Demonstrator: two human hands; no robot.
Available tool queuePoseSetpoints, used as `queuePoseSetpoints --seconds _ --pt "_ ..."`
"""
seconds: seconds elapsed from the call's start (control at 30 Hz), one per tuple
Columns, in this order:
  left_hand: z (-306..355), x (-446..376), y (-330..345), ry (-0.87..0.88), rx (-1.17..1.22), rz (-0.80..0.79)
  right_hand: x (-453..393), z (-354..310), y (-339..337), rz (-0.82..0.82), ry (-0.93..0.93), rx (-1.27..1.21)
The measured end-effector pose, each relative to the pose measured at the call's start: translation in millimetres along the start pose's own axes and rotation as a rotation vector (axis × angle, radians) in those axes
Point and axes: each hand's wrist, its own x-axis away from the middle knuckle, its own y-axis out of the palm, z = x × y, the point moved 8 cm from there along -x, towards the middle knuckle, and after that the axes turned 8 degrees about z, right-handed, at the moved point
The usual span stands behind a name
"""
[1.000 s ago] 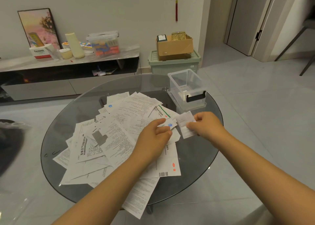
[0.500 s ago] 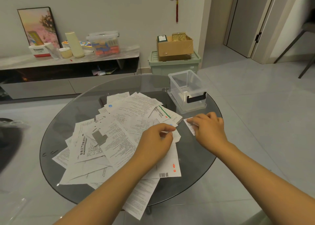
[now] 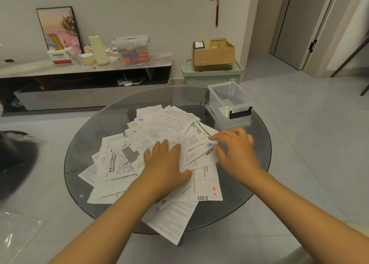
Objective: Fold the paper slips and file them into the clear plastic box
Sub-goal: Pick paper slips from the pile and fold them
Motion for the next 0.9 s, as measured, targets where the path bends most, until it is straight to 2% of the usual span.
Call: queuePoseSetpoints --seconds 0.07,0.13,0.33,0.53,0.67,0.8,0.9 --pt "-10.1 4.7 13.1 -0.038 -0.039 -0.131 1.9 -7.4 7.2 -0.033 -0.011 -0.036" --pt "-13.8 8.2 19.0 -0.043 -0.013 -0.194 4.8 -13.4 14.9 -0.081 -0.034 -0.064" --pt "-19.0 10.2 8.1 0.052 0.149 -0.094 14.9 -35.1 36.6 -0.265 -0.143 -0.174" --pt "-18.5 24.9 15.0 0.144 0.189 -0.277 27.6 -52.9 52.8 -0.437 -0.284 -0.132" --pt "-19.6 30.3 14.3 0.167 0.217 -0.283 34.9 -58.0 57.7 -0.531 -0.326 -0.129" --pt "-37.1 36.0 4.2 0.146 0.082 -0.195 35.4 -61.3 55.7 -0.519 -0.33 -0.093" --pt "-46.5 47.7 7.8 0.149 0.063 -0.275 34.4 -65.3 54.6 -0.485 -0.349 -0.122"
